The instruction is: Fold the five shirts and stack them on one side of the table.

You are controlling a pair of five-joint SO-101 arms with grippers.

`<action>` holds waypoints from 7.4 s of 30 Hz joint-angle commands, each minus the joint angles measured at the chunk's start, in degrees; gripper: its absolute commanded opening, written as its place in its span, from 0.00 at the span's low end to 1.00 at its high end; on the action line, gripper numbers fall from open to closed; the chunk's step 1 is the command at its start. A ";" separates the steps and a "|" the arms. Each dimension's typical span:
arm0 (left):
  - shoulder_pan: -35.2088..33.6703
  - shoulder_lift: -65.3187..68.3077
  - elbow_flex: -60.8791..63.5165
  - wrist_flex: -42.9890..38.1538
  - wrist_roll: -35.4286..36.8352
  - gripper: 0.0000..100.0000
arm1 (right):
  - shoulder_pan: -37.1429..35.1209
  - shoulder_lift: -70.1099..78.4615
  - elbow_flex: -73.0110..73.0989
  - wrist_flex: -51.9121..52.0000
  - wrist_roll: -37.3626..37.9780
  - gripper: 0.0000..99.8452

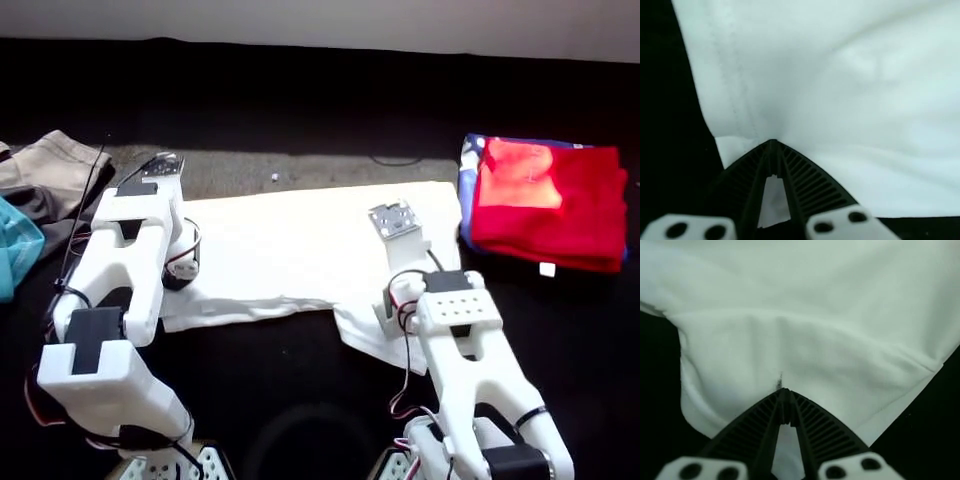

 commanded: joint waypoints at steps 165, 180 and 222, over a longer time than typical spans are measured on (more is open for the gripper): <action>3.30 -7.34 11.65 -15.03 -8.97 0.01 | 9.80 41.36 -53.58 -2.68 -10.37 0.18; 3.30 -7.34 11.65 -15.03 -8.97 0.01 | 10.51 32.40 -57.80 19.21 -16.26 0.09; -7.52 -39.52 17.36 -1.23 -8.88 0.01 | -24.92 44.88 -68.44 30.29 -10.11 0.04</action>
